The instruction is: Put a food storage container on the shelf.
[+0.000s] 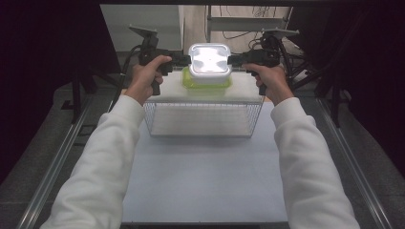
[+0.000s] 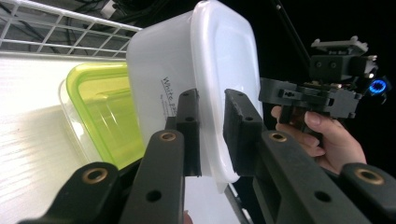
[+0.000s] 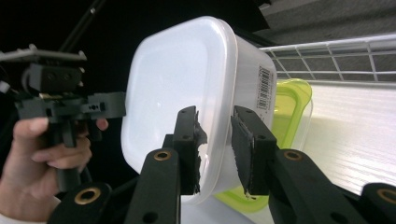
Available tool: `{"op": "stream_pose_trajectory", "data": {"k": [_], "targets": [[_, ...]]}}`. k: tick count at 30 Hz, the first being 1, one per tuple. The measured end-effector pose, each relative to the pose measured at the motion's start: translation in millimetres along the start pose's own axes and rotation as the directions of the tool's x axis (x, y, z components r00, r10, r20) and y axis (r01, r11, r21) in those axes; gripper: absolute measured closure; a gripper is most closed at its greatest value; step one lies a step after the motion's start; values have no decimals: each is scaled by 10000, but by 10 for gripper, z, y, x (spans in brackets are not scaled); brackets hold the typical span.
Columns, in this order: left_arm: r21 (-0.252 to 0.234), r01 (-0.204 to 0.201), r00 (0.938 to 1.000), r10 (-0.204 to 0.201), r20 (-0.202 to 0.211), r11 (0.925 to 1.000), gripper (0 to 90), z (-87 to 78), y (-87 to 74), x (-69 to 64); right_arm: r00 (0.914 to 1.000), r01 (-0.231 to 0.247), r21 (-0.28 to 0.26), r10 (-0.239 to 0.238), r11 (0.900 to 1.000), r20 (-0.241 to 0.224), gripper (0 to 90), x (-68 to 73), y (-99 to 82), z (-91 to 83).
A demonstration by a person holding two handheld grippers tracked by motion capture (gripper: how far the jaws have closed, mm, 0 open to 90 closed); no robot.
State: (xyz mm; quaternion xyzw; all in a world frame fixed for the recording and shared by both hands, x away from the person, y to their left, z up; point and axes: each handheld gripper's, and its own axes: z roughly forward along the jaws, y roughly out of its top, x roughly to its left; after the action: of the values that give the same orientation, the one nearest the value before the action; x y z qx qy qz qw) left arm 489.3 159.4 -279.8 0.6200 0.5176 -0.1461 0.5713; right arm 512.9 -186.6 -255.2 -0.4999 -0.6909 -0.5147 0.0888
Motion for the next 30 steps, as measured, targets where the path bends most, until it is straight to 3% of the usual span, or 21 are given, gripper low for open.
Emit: {"op": "stream_pose_trajectory", "data": {"k": [4, 10, 13, 16, 18, 21, 22, 23, 25, 30], "targets": [[-101, 279, 9996, -279, -35, 9996, 733, 33, 20, 49, 9966, -749, -77, 746, 9972, -341, 698, -108, 33, 55], [-145, 282, 9996, -283, -80, 9995, 690, 58, 20, 100, 9915, -1182, -5, 1180, 9930, -543, 669, -152, 42, 106], [-183, -123, 9993, 116, -365, 9998, 651, 63, 8, 76, 9928, -1073, -147, 1064, 9941, -552, 643, -163, 38, 117], [-350, -722, 9942, 692, -827, 9968, 461, 39, -13, 57, 9949, -908, -437, 887, 9949, -484, 496, -121, 26, 110], [-438, -1344, 9855, 1289, -1107, 9900, 370, -9, -39, 6, 9983, -471, -843, 440, 9953, -382, 459, -63, 10, 60], [-571, -1954, 9744, 1872, -1244, 9791, 294, -87, -106, -91, 9991, 381, -1249, -405, 9914, -160, 402, 32, -42, -46], [-697, -2277, 9698, 2198, -1056, 9712, 277, -161, -179, -147, 9960, 885, -1432, -893, 9857, 11, 369, 73, -99, -125], [-697, -2277, 9698, 2198, -1056, 9712, 267, -161, -179, -147, 9960, 885, -1432, -893, 9857, 11, 369, 73, -99, -125], [-651, -2658, 9591, 2571, -1187, 9618, 259, -237, -276, -196, 9925, 1212, -1583, -1222, 9799, 32, 347, 80, -173, -214], [-713, -3276, 9406, 3180, -1189, 9421, 233, -452, -573, -252, 9755, 2199, -1671, -2157, 9611, 429, 301, 35, -428, -439]]}}
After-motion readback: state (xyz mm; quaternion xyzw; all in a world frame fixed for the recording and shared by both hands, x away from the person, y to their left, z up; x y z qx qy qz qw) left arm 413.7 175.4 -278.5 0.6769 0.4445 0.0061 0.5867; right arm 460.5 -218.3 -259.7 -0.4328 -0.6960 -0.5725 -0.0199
